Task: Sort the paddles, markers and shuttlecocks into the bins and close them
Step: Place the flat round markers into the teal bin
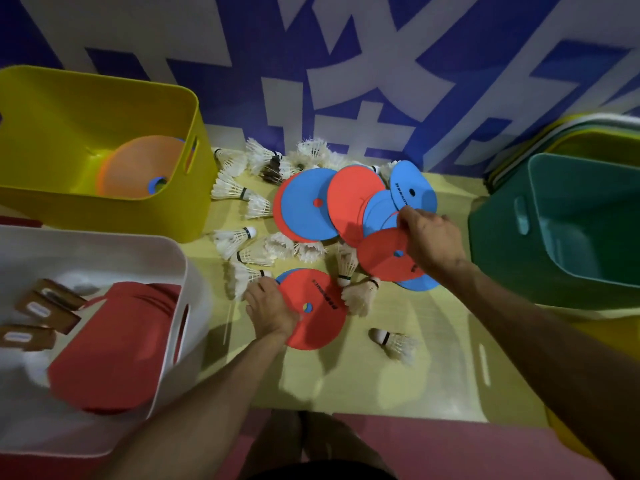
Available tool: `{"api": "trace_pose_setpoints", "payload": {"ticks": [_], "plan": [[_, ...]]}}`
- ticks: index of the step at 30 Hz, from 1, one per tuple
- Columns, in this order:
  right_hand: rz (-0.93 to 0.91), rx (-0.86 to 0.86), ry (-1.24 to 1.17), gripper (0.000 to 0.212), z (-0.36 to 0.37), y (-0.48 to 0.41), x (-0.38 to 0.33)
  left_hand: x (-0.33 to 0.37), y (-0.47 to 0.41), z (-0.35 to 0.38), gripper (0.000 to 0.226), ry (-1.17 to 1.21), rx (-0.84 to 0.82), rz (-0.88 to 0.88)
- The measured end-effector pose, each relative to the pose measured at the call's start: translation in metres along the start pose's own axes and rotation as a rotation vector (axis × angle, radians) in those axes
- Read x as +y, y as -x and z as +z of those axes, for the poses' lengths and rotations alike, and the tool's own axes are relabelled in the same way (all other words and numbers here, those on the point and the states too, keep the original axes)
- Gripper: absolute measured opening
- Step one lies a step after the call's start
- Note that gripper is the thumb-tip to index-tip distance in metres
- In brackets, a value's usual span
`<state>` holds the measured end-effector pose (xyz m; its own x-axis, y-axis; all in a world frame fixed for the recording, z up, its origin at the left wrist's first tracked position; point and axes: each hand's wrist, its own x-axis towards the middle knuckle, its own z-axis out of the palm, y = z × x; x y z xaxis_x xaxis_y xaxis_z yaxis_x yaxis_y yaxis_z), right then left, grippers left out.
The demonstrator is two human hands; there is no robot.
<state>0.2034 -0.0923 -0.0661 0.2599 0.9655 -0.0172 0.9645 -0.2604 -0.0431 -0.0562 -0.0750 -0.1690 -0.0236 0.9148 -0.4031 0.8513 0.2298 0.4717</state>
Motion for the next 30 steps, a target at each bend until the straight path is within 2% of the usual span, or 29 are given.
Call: {"api": "trace_pose_setpoints", "payload": {"ticks": [3, 5, 8, 12, 17, 23, 27, 30], "plan": [[0.014, 0.037, 0.028, 0.024, -0.017, 0.005, -0.007, -0.005, -0.004, 0.0, 0.033, -0.004, 0.066, 0.108], [0.028, 0.064, 0.025, 0.021, -0.026, 0.009, -0.01, -0.007, -0.005, -0.008, 0.027, 0.047, -0.013, 0.153], [0.051, 0.082, 0.004, 0.023, -0.04, 0.014, -0.012, -0.005, -0.007, -0.022, 0.025, 0.129, -0.145, 0.172], [0.05, 0.14, -0.038, 0.013, -0.063, 0.019, -0.007, 0.011, -0.005, -0.046, 0.028, 0.212, -0.155, 0.181], [0.035, 0.216, -0.196, 0.017, -0.089, 0.019, 0.016, 0.056, 0.009, -0.081, 0.01, 0.193, -0.025, 0.335], [0.095, 0.243, -0.608, 0.014, -0.108, 0.023, 0.068, 0.108, 0.037, -0.097, 0.021, 0.22, 0.209, 0.352], [0.151, 0.251, -0.796, 0.016, -0.123, 0.024, 0.119, 0.154, 0.06, -0.091, 0.018, 0.295, 0.269, 0.337], [0.201, 0.305, -0.929, 0.022, -0.132, 0.029, 0.17, 0.194, 0.079, -0.076, 0.021, 0.429, 0.249, 0.331]]}}
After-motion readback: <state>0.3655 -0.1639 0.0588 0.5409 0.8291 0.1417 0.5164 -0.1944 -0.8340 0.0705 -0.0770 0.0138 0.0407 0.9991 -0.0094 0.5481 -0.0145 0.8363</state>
